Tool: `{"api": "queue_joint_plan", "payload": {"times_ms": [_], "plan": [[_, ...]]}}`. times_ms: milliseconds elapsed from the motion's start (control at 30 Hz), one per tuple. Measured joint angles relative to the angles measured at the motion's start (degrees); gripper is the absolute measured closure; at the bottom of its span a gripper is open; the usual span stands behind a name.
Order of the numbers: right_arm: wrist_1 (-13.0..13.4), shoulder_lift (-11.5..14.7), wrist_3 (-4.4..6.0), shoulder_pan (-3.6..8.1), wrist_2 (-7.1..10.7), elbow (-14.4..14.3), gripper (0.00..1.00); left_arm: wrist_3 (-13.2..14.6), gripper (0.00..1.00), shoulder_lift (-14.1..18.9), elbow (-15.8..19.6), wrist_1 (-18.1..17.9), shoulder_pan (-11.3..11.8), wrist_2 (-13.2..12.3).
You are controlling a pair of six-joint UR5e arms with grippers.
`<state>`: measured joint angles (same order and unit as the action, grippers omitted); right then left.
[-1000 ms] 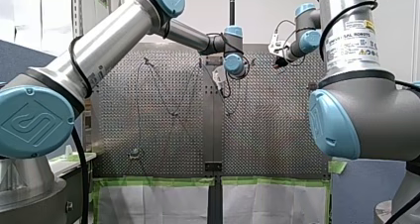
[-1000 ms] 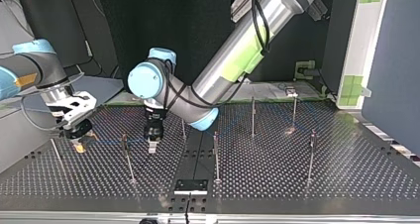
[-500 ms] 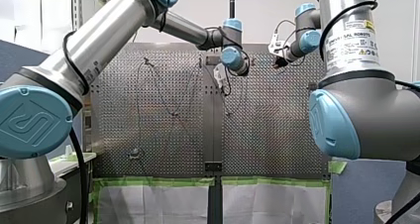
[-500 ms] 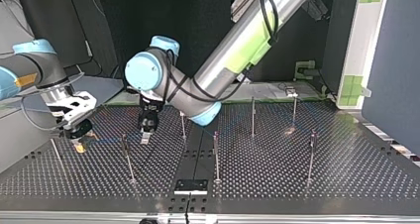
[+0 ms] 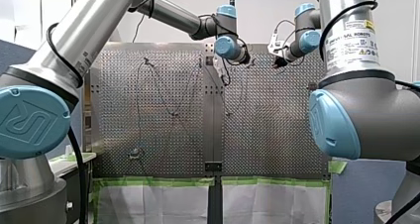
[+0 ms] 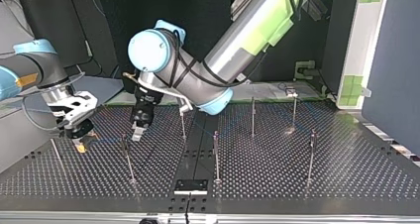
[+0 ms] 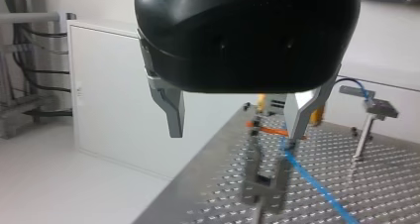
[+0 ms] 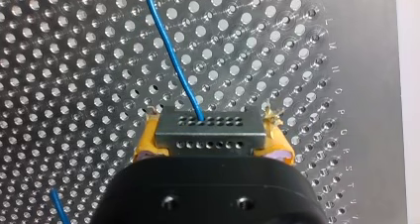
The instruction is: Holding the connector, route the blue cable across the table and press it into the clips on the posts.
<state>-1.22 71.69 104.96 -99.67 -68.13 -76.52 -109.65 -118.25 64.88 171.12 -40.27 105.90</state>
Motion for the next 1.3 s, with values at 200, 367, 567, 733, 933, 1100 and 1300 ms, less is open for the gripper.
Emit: {"api": "queue_joint_plan", "payload": {"times_ms": [200,367,567,733,933,1100,1300], "plan": [[0.0,0.0,-0.03,-0.20,0.00,0.0,1.00,1.2,0.00,3.7,3.7,-2.3,0.4,2.4],[0.0,0.0,-0.08,-0.35,0.00,0.0,1.00,2.4,0.00,6.6,6.6,-2.8,0.7,4.8],[0.0,0.0,-0.16,-0.47,0.00,0.0,1.00,2.8,0.00,9.5,9.5,-4.8,0.7,7.5],[0.0,0.0,-0.24,-0.48,0.00,0.0,1.00,4.7,0.00,12.4,12.4,-7.6,0.1,8.7],[0.0,-0.1,-0.27,-0.49,0.00,0.0,1.00,4.7,0.00,16.1,16.1,-11.4,-0.9,8.9],[0.0,-0.1,-0.30,-0.49,0.00,-0.1,1.00,2.3,0.00,19.0,19.0,-14.2,-1.5,9.0],[0.0,-0.1,-0.42,-0.62,0.01,-0.1,1.00,-1.2,0.00,22.5,22.5,-17.7,-2.4,10.4]]}}
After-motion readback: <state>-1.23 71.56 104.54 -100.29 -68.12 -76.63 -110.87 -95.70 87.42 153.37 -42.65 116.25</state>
